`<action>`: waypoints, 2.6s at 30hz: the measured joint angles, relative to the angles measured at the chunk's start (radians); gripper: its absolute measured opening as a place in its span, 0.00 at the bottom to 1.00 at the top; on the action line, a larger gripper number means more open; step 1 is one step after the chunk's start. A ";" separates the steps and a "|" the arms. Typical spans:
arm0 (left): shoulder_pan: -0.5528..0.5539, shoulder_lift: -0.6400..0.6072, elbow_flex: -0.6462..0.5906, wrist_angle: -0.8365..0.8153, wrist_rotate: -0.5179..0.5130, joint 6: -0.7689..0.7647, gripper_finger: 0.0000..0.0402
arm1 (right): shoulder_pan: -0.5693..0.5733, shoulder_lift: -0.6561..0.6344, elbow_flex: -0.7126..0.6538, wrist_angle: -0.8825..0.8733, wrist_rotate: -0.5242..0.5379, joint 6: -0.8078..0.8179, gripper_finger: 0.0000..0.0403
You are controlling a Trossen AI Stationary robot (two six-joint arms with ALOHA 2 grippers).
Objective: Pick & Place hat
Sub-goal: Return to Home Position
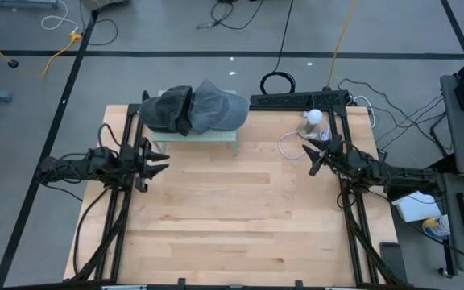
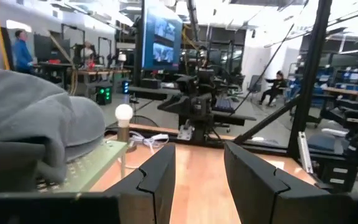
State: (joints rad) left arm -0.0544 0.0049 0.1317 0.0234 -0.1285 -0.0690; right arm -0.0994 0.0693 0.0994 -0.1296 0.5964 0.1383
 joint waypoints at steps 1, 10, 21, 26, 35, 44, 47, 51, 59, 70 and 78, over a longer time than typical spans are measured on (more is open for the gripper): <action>0.000 0.000 -0.014 0.017 0.005 -0.004 0.35 | 0.001 0.004 0.000 0.021 0.000 -0.002 0.38; 0.000 0.004 -0.117 0.135 0.007 -0.030 0.35 | 0.000 0.013 -0.008 0.265 0.003 0.007 0.38; 0.000 0.001 -0.115 0.116 0.005 -0.100 0.35 | 0.000 0.012 -0.011 0.313 0.002 0.006 0.38; 0.000 0.001 -0.115 0.116 0.005 -0.095 0.35 | 0.000 0.012 -0.036 0.314 0.002 0.006 0.38; 0.000 0.001 -0.115 0.116 0.004 -0.093 0.35 | 0.000 0.012 -0.045 0.308 0.002 0.006 0.38; 0.000 0.001 -0.115 0.116 0.004 -0.091 0.35 | 0.000 0.012 -0.046 0.309 0.002 0.006 0.38; 0.000 0.001 -0.115 0.116 0.004 -0.091 0.35 | 0.000 0.012 -0.047 0.309 0.002 0.006 0.38; 0.000 0.001 -0.115 0.116 0.004 -0.092 0.35 | 0.000 0.012 -0.047 0.309 0.002 0.006 0.38; 0.000 0.001 -0.115 0.116 0.003 -0.092 0.35 | 0.000 0.012 -0.047 0.309 0.002 0.006 0.38; 0.000 0.001 -0.115 0.116 0.003 -0.092 0.35 | 0.000 0.012 -0.047 0.309 0.002 0.006 0.38; 0.000 0.001 -0.115 0.116 0.003 -0.092 0.35 | 0.000 0.012 -0.048 0.309 0.002 0.006 0.38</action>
State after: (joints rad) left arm -0.0547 0.0063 0.0162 0.1391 -0.1253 -0.1612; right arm -0.0990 0.0814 0.0517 0.1794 0.5983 0.1445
